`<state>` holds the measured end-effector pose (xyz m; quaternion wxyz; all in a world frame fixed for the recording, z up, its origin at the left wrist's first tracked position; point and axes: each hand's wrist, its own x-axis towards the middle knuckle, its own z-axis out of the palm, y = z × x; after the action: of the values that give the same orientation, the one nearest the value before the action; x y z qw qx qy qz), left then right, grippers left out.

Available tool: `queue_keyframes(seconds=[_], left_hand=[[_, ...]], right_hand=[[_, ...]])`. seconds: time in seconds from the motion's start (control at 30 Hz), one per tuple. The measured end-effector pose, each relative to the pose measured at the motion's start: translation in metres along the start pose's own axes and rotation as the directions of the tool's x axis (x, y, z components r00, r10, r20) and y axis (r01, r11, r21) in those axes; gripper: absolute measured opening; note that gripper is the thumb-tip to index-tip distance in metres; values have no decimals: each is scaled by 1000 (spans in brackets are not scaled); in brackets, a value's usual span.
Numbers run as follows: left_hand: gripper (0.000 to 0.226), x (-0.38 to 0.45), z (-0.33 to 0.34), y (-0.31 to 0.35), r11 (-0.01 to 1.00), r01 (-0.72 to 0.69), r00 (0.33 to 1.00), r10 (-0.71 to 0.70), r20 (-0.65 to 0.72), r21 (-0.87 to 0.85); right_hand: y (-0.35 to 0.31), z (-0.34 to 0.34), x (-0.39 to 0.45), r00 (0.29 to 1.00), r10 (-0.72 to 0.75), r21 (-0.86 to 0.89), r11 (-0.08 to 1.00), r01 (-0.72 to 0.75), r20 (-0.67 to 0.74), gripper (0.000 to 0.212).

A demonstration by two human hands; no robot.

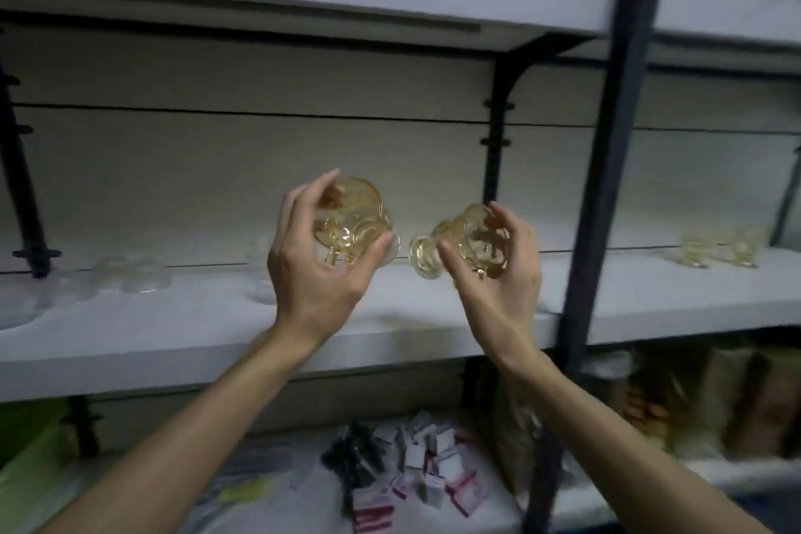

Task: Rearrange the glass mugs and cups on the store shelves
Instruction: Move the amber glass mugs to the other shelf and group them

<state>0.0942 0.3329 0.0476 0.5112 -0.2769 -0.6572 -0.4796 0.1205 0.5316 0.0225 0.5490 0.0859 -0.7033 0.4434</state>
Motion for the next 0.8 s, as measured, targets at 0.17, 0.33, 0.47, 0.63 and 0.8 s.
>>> queue_keyframes(seconds=[0.17, 0.33, 0.47, 0.63, 0.8], left_hand=[[74, -54, 99, 96, 987, -29, 993, 46, 105, -161], [75, -87, 195, 173, 965, 17, 952, 64, 298, -260], [73, -93, 276, 208, 951, 148, 914, -27, 404, -273], [72, -95, 384, 216, 891, 400, 830, -253, 497, -214], [78, -96, 497, 207, 892, 436, 793, -319, 519, -119]], right_hand=[[40, -166, -15, 999, -53, -199, 979, 50, -9, 70], [72, -295, -5, 996, 4, -316, 948, -33, -92, 67], [105, -369, 17, 988, 59, -371, 922, -108, -139, 66], [161, -428, 48, 983, 135, -442, 880, -175, -120, 72], [233, -464, 106, 969, 218, -380, 891, -248, -119, 78]])
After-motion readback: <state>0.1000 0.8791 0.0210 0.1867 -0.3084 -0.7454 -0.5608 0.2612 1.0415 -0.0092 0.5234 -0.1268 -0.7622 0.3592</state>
